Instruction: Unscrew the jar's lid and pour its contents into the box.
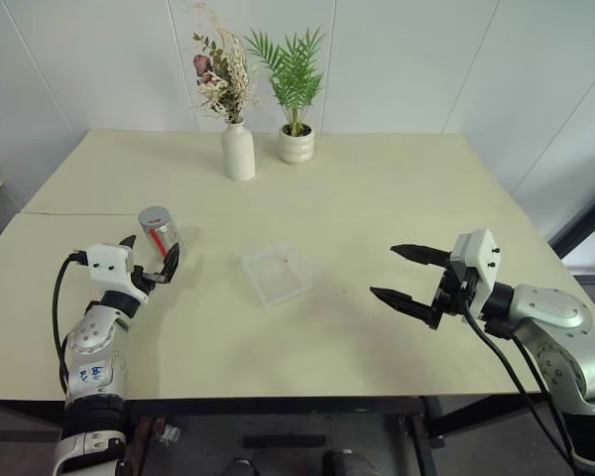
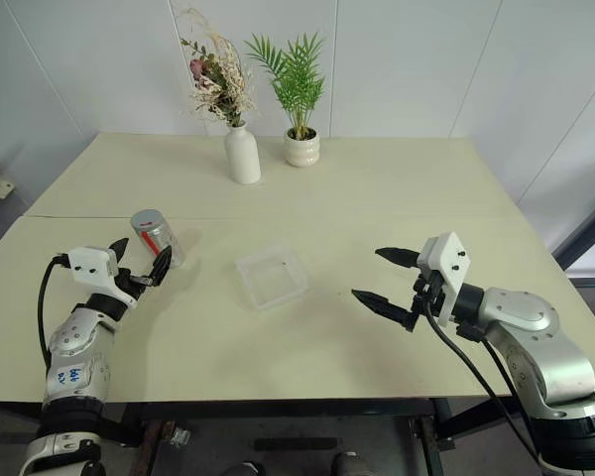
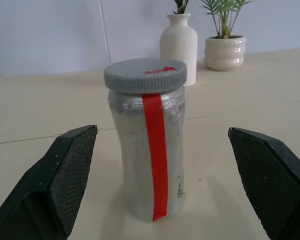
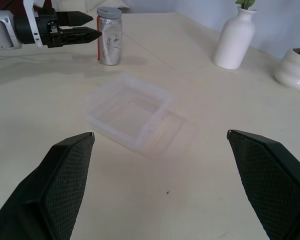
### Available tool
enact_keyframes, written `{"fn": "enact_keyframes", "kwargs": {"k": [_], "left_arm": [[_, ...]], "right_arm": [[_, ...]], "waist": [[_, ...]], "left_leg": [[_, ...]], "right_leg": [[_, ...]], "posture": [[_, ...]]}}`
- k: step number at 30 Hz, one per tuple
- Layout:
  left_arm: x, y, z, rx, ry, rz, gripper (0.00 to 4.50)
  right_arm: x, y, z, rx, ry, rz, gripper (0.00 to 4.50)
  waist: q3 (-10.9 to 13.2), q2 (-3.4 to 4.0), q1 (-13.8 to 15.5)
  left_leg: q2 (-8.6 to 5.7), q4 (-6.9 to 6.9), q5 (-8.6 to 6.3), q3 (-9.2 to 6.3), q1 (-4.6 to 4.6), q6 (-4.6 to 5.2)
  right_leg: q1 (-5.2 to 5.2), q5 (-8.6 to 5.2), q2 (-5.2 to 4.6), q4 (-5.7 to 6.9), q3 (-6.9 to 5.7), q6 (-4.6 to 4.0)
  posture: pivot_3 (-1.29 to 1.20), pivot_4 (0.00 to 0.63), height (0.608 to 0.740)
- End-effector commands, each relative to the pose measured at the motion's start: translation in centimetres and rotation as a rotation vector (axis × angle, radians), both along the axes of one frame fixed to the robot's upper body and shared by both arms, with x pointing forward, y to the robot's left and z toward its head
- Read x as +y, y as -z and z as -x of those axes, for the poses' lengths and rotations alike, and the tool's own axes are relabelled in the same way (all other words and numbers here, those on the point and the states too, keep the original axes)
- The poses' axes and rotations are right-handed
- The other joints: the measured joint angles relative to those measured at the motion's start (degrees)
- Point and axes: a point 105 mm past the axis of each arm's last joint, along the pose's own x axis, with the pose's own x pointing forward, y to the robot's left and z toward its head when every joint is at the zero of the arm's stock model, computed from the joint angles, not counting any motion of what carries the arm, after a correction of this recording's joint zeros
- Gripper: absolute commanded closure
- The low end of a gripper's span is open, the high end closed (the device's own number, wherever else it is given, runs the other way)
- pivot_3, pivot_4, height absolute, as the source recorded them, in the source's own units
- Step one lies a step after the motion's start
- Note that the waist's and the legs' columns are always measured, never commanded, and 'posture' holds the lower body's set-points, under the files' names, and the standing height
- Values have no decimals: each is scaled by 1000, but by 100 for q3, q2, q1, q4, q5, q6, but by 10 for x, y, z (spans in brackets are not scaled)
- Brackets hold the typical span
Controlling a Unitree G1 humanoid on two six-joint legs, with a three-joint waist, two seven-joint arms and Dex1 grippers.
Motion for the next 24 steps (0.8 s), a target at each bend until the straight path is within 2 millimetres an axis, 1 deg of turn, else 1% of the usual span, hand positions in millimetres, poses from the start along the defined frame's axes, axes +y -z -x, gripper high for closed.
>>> {"fn": "enact_keyframes", "kwargs": {"k": [1, 6, 8, 13, 16, 19, 24], "left_arm": [[1, -11, -6, -32, -7, -22, 20], [1, -14, -17, -26, -19, -27, 20], [-2, -14, -21, -29, -10, -25, 20], [-2, -18, -29, -40, -9, -23, 20], [-1, -17, -31, -35, -10, -23, 20], [4, -16, -34, -22, -26, -15, 20], [3, -16, -38, -10, -23, -4, 20]], "right_arm": [[-2, -9, 1, -45, 7, -3, 0], [-2, -8, 1, -44, 9, -2, 0], [-2, -7, 1, -44, 11, -2, 0], [-4, -7, 1, -45, 20, 1, 0], [-4, -6, 1, -45, 23, 4, 0], [-6, -6, 2, -48, 31, 5, 0], [-6, -7, 2, -50, 36, 7, 0]], "waist": [[0, 0, 5], [0, 0, 8], [0, 0, 5], [0, -1, 4], [0, 0, 1], [0, -1, 1], [0, -1, 5]], "left_leg": [[-1, 0, 0, 0, -1, 0], [-1, 1, 0, 0, -1, 0], [-1, 1, 0, 0, -2, 0], [-1, 1, -2, 0, -1, -3], [-1, 2, -2, 0, -1, -3], [-1, 2, -3, 1, -2, -4], [-1, 3, -3, 1, -1, -5]], "right_leg": [[0, 0, 2, 0, 0, 0], [0, 0, 3, 0, -2, 0], [-1, 0, 3, 1, -2, 0], [-1, 0, 3, 1, -1, 1], [-2, 0, 5, 2, -2, 1], [-2, 1, 6, 3, -2, 1], [-2, 1, 6, 4, -2, 1]], "posture": [[0, 150, 740], [0, 150, 740], [0, 150, 740], [0, 150, 740], [0, 150, 740], [0, 150, 740], [0, 150, 740]]}}
